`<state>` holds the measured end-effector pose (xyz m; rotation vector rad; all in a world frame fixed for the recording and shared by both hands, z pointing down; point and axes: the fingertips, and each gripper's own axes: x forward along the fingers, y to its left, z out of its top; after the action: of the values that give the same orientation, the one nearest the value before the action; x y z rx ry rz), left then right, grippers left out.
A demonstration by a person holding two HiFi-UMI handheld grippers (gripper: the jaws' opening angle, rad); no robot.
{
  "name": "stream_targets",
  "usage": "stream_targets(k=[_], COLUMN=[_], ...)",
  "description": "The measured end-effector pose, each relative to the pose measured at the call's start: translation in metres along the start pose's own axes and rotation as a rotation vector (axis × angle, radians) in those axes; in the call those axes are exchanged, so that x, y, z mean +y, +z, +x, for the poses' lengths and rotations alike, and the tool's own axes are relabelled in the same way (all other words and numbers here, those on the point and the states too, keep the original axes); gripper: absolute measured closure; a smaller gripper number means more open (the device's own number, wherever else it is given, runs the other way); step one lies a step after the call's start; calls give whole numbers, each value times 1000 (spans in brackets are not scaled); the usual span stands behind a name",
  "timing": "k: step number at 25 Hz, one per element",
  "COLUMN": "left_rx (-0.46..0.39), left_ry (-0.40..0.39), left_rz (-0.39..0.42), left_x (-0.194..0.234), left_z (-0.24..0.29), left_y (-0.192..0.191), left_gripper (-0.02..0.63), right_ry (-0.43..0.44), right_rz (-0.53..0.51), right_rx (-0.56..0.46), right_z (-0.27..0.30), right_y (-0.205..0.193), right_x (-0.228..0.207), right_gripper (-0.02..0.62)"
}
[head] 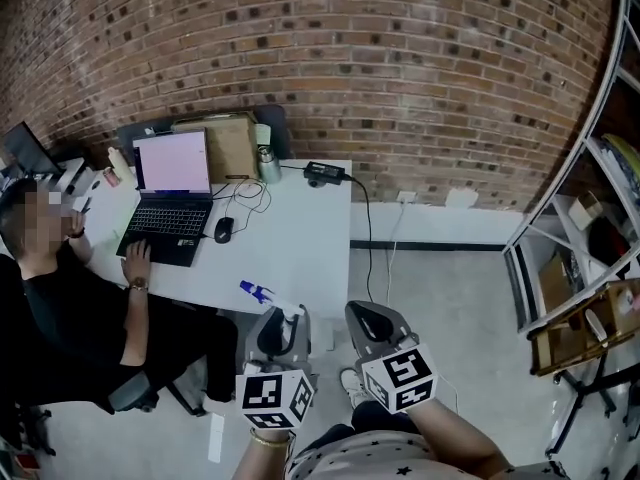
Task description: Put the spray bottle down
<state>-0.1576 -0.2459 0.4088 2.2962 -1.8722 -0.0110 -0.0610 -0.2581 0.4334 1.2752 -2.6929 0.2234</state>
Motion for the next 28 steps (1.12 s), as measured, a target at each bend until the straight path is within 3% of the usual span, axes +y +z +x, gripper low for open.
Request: stream_targets(k=[15, 28], left_rx=[-43, -47], left_ry=[128, 164], left_rz=[21, 34], left_x=[56, 71], left_z=[149, 216], left_y=[19, 17], left_gripper=[476, 476], right_ry=[96, 131], right_rz=[-9, 3], right_rx=[33, 52], right_z=[117, 167], right_y=[26, 26], right_x=[-83, -119], right_gripper=[597, 597])
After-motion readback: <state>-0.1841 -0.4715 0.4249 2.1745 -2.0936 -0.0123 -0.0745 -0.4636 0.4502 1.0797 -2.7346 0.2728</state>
